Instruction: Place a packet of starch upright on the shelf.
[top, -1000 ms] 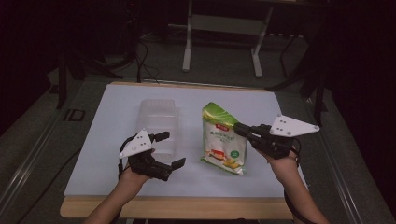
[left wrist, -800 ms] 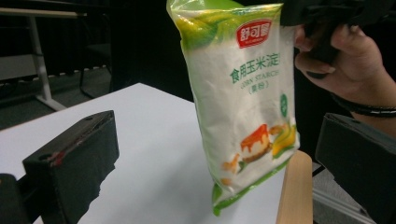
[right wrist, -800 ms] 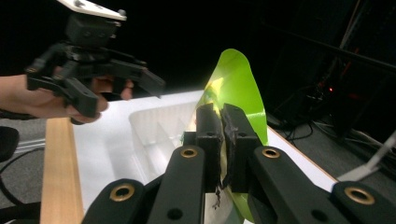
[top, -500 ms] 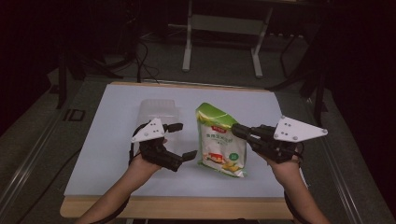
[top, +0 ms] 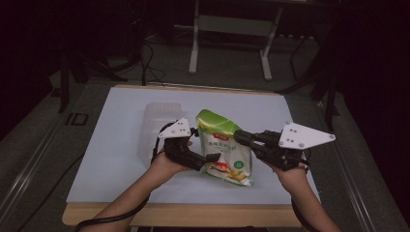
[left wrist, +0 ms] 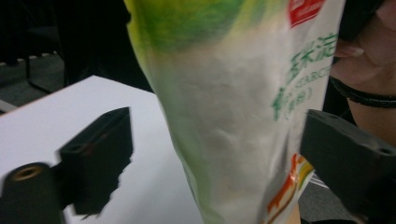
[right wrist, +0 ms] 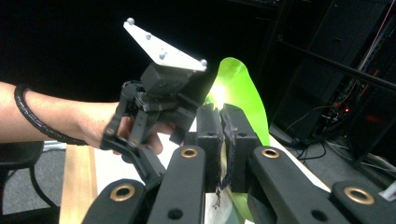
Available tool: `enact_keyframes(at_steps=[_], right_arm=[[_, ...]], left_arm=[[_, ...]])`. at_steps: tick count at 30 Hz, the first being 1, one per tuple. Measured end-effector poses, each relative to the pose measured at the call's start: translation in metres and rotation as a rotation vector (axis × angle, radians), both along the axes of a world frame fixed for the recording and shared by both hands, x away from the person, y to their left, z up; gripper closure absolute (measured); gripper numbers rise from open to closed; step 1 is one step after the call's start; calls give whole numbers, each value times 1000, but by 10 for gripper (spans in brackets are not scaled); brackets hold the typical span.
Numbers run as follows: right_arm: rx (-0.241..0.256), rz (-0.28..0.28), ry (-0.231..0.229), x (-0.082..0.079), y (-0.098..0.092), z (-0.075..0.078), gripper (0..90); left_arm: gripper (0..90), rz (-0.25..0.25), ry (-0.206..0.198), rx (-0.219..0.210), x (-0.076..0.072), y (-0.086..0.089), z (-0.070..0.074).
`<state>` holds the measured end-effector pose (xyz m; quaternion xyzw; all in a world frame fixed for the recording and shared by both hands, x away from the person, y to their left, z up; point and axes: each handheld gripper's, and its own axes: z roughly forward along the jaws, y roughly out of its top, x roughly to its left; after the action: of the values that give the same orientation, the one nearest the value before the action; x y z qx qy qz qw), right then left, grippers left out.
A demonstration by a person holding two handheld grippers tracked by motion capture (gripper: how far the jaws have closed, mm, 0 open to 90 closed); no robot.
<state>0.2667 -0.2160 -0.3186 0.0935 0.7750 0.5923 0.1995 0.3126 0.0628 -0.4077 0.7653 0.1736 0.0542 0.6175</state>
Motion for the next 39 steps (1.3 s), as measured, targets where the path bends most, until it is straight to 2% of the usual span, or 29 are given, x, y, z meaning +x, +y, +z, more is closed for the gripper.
enact_keyframes(at_steps=[2,3,4,5,6,8,9,11,12,14,15,16,19,22,25,27,30,34,36,39], right_arm=[[-4,1,0,0,2,0,869],[-6,4,-1,1,3,0,869],[-8,3,-3,1,4,0,869],[-10,2,-3,1,5,-1,868],[-10,2,-3,1,5,-1,868],[-9,8,2,1,5,-2,869],[-10,6,-3,1,5,-3,869],[-11,5,-4,1,5,-3,869],[-9,6,-3,1,5,-4,869],[-10,2,-4,1,5,-4,870],[-13,1,-2,1,4,-4,870],[-10,1,0,1,2,-5,869],[-7,2,4,2,1,-6,869],[0,9,3,2,0,-8,869],[4,4,6,2,-1,-9,868],[7,2,6,2,-1,-10,868],[13,0,-14,2,-1,-9,867],[38,2,-4,4,-3,-7,856],[49,-6,-10,4,-3,-6,829],[76,-21,-14,3,-6,-3,693]], left_arm=[[166,-17,11,-4,3,-2,-2],[206,-58,15,-11,4,-3,-4],[264,-58,15,-11,4,-3,-4],[316,-75,9,-11,5,-3,-4],[316,-78,-1,-5,4,-4,-4],[367,-64,-16,2,4,-5,-4],[400,-66,-39,-11,4,-4,-6],[456,-72,-24,-14,4,-3,-7],[456,-80,-1,-14,4,-3,-6],[532,-87,10,-12,4,-3,-6],[532,-105,28,-15,3,-2,-4],[642,-114,27,-14,3,-2,-4],[740,-121,25,-4,2,-3,-1],[769,-121,4,20,1,-2,2],[805,-126,-1,37,0,-1,4],[805,-131,7,43,1,0,6],[806,-125,-14,53,0,1,10],[811,-119,-32,68,0,2,17],[811,-113,-43,77,0,3,21],[812,-90,-49,82,0,5,26]])
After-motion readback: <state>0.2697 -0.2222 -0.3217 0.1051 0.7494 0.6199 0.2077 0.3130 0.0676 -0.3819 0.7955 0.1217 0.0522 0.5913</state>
